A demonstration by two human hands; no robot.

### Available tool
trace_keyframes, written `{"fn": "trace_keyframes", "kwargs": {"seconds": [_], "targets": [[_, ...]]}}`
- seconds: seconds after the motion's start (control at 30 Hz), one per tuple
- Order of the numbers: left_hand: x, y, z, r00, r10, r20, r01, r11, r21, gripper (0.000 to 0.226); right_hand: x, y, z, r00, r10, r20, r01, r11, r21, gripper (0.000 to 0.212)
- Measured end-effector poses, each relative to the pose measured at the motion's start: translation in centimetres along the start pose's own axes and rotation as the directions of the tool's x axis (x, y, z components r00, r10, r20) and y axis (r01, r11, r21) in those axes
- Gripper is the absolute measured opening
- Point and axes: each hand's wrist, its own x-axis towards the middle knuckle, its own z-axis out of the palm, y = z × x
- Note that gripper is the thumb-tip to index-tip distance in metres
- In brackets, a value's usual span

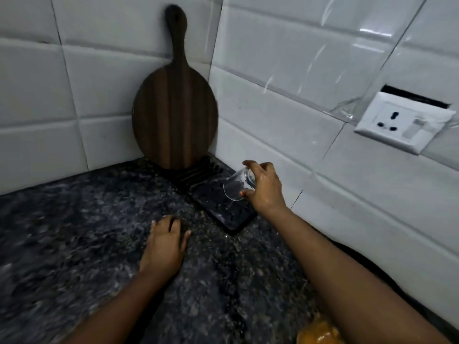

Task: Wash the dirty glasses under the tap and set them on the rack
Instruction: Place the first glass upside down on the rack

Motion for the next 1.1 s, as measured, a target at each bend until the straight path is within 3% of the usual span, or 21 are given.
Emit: {"fn": "trace_keyframes", "kwargs": {"seconds": [0.17, 0.3, 0.67, 0.77, 0.9, 1.1], "targets": [[-0.1, -0.1, 0.4, 1.0, 0.012, -0.017, -0.012, 1.0, 0.011, 0.037, 4.7, -0.5, 4.1, 0.995, 0.077, 0.061, -0.077, 0.997, -0.015, 0.079], [-0.2, -0.1, 0.4, 0.999, 0.005, -0.036, -0.004, 1.0, 0.024, 0.034, 6.5, -0.4, 5.7, 0.995, 0.04, 0.095, -0.031, 0.995, -0.09, 0.075], [-0.3, -0.2, 0.4, 0.999, 0.017, -0.037, -0.016, 0.999, 0.04, 0.031, 8.5, -1.6, 5.7, 0.993, 0.101, 0.056, -0.098, 0.993, -0.062, 0.075], [-0.2, -0.1, 0.3, 1.0, 0.016, -0.023, -0.015, 0.999, 0.029, 0.033, 8.4, -1.4, 6.7, 0.989, 0.134, 0.066, -0.13, 0.99, -0.053, 0.065], [-0.4, -0.2, 0.3, 1.0, 0.013, -0.013, -0.013, 1.0, 0.012, 0.036, 7.8, -1.6, 6.0, 0.989, 0.15, -0.006, -0.15, 0.986, -0.066, 0.035], [-0.2, -0.2, 0.1, 0.999, 0.038, -0.015, -0.038, 0.999, -0.015, 0.035, 2.4, -2.4, 3.4, 0.995, 0.099, 0.03, -0.099, 0.995, -0.002, 0.018]]}}
